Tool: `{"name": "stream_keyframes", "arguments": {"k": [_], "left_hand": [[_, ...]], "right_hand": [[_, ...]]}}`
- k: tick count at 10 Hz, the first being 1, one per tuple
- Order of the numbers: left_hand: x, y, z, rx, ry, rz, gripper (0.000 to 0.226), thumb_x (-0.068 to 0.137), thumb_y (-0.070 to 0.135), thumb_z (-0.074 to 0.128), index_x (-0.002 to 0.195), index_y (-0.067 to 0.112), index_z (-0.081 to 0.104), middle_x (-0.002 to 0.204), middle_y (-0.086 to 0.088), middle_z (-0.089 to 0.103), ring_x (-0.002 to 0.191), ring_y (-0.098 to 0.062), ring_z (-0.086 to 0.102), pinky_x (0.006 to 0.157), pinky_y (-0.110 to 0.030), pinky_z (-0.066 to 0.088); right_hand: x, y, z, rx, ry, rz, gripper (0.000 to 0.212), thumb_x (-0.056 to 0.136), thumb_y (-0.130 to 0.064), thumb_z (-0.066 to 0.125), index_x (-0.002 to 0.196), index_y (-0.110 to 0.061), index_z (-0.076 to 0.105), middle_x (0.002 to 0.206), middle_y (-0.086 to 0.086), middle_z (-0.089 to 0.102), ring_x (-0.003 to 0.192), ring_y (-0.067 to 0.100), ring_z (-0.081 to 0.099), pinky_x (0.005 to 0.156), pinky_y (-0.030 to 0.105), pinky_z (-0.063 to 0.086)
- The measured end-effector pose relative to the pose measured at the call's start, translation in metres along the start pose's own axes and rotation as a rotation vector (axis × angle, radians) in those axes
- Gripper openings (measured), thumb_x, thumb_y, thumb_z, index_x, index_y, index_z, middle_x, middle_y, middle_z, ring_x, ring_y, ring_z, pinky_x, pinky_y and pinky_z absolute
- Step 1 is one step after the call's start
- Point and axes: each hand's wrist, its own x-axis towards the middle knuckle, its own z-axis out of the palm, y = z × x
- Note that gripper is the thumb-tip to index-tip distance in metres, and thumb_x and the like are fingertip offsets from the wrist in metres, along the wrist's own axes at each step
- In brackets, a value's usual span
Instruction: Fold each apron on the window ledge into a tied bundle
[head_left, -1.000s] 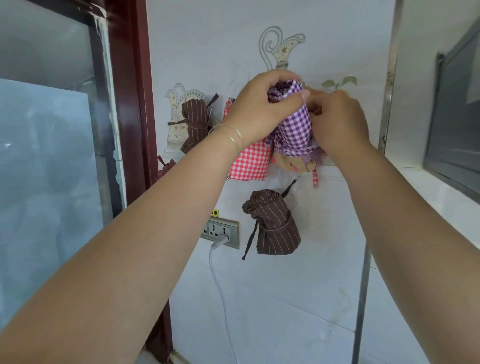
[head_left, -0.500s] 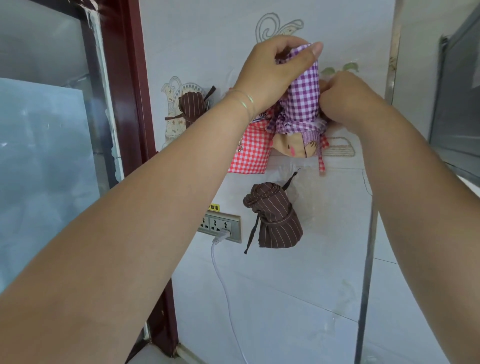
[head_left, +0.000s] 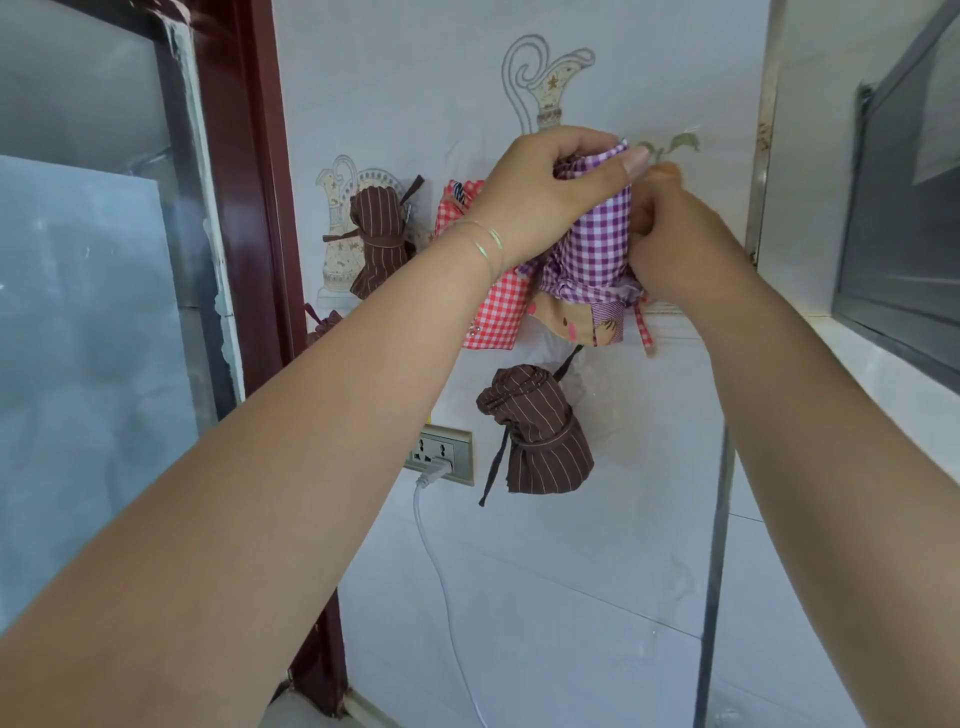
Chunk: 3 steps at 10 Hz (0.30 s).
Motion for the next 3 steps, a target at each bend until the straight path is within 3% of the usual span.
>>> {"name": "stream_keyframes", "arguments": {"k": [1,2,3], "left_hand": [[-0.012,-0.003,-0.008,-0.051,-0.056,-0.053,0.043,0.091,0.037,0.062,0.130,0.022,0.056,0.132,0.006,0.055,0.114,-0.009,0.057,0.086,-0.029,0.055],[-0.035,-0.011,-0.020,-0.057,-0.015,-0.017,0.056,0.089,0.034,0.065,0.140,0.027,0.043,0.143,0.009,0.039,0.123,-0.024,0.052,0.090,-0.036,0.054],[-0.070,-0.026,-0.038,0.095,0.020,-0.033,0.055,0.091,0.025,0.064,0.140,0.027,0.039,0.135,0.010,0.039,0.119,-0.025,0.053,0.093,-0.023,0.049]], "right_hand": [[-0.018,-0.003,0.000,0.005,0.137,-0.019,0.038,0.096,-0.035,0.045,0.129,-0.016,0.044,0.110,0.001,0.056,0.091,0.022,0.054,0.069,0.032,0.038],[-0.044,-0.018,0.004,0.039,0.411,-0.063,0.025,0.094,-0.022,0.046,0.114,-0.009,0.052,0.116,0.011,0.053,0.100,0.025,0.051,0.074,0.038,0.043],[-0.090,-0.039,-0.004,0.230,0.513,-0.315,0.013,0.089,-0.012,0.048,0.100,-0.012,0.053,0.105,0.006,0.055,0.096,0.023,0.052,0.076,0.033,0.043]]}}
